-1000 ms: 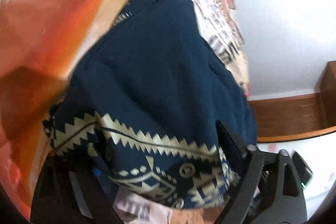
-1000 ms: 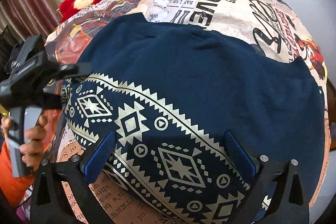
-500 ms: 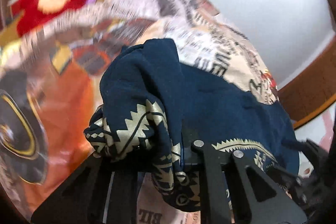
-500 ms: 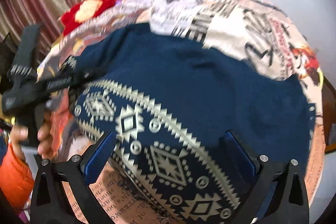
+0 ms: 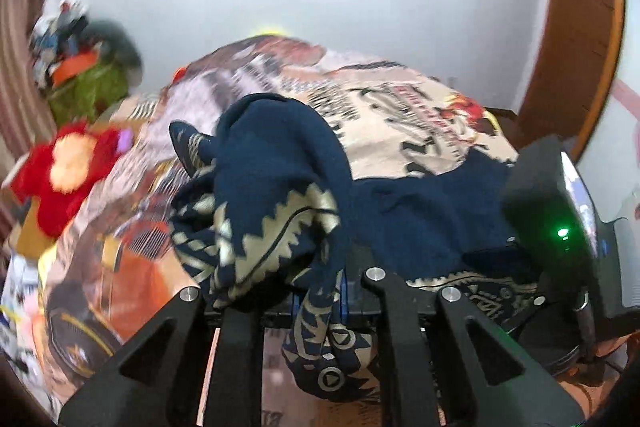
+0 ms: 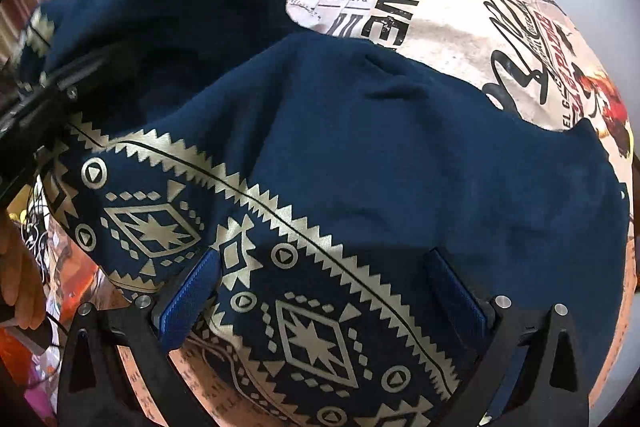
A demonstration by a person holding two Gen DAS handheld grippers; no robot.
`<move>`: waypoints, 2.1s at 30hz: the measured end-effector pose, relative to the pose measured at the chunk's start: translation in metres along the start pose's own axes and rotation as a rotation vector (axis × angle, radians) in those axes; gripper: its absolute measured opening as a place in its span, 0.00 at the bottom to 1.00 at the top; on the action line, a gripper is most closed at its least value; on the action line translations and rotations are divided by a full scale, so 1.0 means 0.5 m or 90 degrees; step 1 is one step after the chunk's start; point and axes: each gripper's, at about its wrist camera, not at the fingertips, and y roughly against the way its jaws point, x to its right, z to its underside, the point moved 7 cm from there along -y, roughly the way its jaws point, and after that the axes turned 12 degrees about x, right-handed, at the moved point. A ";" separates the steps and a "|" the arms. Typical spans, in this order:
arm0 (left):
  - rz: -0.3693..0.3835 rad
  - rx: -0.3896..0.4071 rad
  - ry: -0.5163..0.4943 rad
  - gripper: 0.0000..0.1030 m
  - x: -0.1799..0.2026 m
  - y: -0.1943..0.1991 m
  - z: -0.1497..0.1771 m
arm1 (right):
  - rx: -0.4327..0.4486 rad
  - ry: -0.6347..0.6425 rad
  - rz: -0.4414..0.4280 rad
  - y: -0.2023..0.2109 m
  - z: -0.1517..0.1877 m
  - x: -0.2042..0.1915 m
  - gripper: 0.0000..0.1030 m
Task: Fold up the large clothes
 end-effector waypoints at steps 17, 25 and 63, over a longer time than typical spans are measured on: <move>0.129 0.021 -0.068 0.11 0.228 0.019 -0.094 | 0.039 -0.066 0.024 0.148 0.094 0.146 1.00; 0.215 -0.002 -0.090 0.10 0.352 0.019 -0.088 | 0.095 -0.118 0.098 0.293 0.160 0.246 0.99; 0.321 -0.181 -0.103 0.51 0.323 0.156 0.060 | 0.046 -0.293 0.010 0.208 0.182 0.301 0.99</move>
